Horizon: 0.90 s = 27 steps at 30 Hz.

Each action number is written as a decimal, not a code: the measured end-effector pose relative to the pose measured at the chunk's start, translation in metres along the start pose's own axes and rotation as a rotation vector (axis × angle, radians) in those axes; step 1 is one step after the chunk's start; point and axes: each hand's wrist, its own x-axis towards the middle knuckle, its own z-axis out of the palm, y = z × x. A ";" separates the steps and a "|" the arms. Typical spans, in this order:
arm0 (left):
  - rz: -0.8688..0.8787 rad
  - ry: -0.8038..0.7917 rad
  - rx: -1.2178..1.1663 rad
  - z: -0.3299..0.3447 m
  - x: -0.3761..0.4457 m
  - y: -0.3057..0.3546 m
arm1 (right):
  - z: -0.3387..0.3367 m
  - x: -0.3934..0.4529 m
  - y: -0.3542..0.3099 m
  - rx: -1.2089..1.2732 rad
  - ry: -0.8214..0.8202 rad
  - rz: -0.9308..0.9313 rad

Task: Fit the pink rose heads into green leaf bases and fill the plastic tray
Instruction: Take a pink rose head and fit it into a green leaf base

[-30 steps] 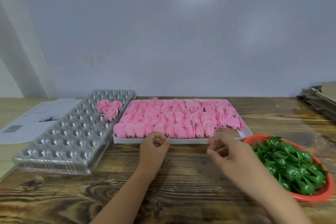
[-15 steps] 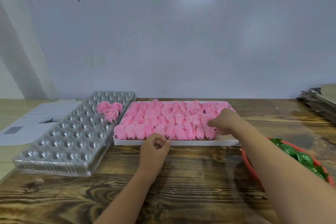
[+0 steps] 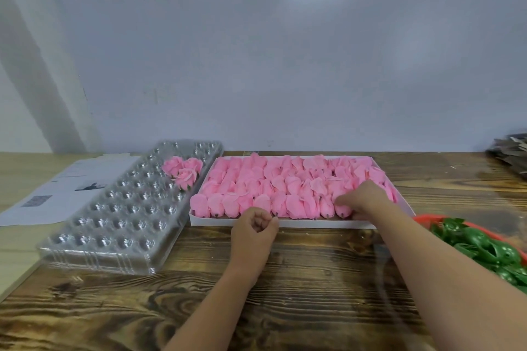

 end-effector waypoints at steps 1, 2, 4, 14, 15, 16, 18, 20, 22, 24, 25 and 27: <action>0.002 0.002 0.003 0.000 0.000 -0.001 | 0.001 0.000 0.000 -0.023 -0.003 0.006; 0.005 0.003 0.003 0.000 0.001 -0.001 | 0.002 0.000 0.000 -0.033 -0.004 0.008; 0.009 0.002 0.003 -0.001 0.001 -0.002 | 0.005 -0.001 0.001 -0.040 0.000 0.000; 0.012 -0.001 0.002 0.000 0.000 -0.002 | 0.009 0.003 0.008 -0.046 0.032 -0.034; 0.013 -0.002 -0.002 0.000 0.000 -0.002 | 0.009 0.004 0.009 -0.007 0.032 -0.033; 0.016 -0.002 -0.002 0.000 -0.001 -0.001 | 0.008 0.003 0.009 0.043 0.034 -0.029; 0.021 -0.001 -0.003 0.000 0.000 0.000 | 0.005 0.000 0.009 0.151 0.042 -0.027; 0.020 -0.006 -0.014 0.000 0.000 0.000 | 0.002 -0.008 0.008 0.234 0.061 -0.063; 0.019 -0.015 -0.036 0.000 0.000 0.000 | 0.003 -0.020 0.007 0.315 0.104 -0.140; 0.019 -0.030 -0.066 0.000 -0.001 0.001 | 0.008 -0.037 0.009 0.419 0.167 -0.253; 0.014 -0.046 -0.080 0.000 -0.002 0.002 | 0.012 -0.047 0.011 0.470 0.193 -0.308; 0.003 -0.105 -0.106 0.000 -0.003 0.005 | 0.018 -0.066 0.016 0.555 0.210 -0.400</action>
